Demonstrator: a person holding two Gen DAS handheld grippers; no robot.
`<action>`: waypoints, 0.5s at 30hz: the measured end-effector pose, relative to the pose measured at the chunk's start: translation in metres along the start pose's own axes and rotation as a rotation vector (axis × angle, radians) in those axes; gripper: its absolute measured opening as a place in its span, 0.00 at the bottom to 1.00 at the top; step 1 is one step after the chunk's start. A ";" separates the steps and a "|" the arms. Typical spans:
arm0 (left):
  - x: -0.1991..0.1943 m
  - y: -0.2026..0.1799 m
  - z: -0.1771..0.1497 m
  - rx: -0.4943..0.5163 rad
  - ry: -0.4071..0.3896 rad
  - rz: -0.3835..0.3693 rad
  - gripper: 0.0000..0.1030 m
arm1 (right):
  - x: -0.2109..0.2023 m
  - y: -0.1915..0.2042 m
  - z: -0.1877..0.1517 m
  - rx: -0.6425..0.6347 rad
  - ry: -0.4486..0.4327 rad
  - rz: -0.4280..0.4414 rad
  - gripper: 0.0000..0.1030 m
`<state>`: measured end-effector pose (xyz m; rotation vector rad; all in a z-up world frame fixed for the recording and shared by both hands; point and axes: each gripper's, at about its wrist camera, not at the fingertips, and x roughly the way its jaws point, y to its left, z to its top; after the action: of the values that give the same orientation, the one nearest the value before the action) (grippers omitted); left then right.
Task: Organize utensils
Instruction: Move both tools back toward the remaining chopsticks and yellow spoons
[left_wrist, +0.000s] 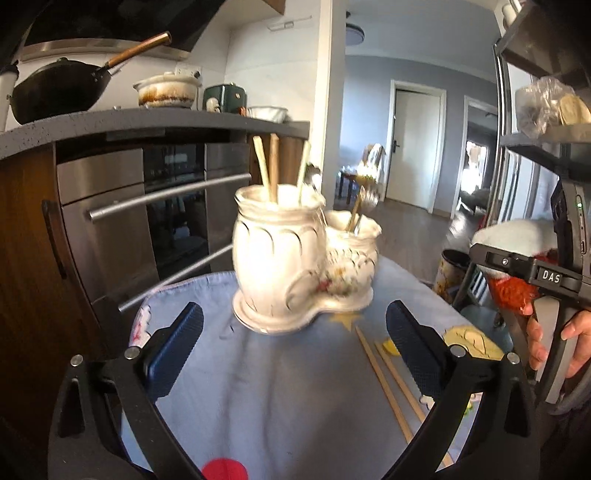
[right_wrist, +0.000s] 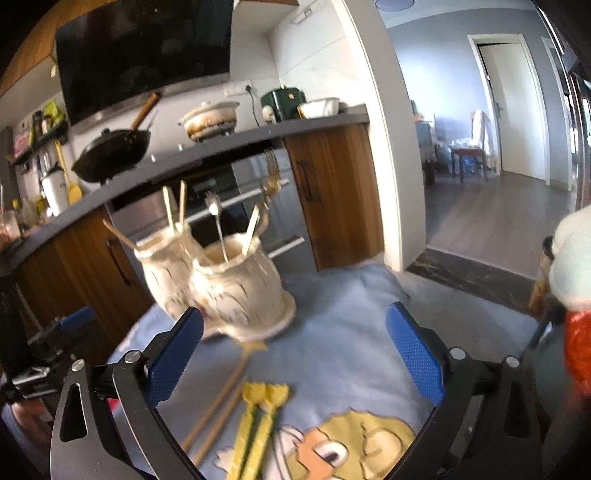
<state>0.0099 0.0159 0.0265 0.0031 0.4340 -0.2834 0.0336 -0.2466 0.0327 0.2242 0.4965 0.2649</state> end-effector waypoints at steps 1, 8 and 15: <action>0.002 -0.002 -0.003 0.000 0.008 -0.004 0.95 | 0.001 -0.003 -0.003 0.001 0.011 -0.006 0.95; 0.017 -0.016 -0.021 0.026 0.080 -0.033 0.95 | 0.015 -0.010 -0.026 -0.023 0.115 -0.029 0.95; 0.031 -0.035 -0.034 0.097 0.205 -0.033 0.95 | 0.025 0.004 -0.040 -0.119 0.218 -0.020 0.95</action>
<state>0.0129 -0.0242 -0.0149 0.1205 0.6240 -0.3375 0.0347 -0.2297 -0.0117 0.0743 0.6961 0.3001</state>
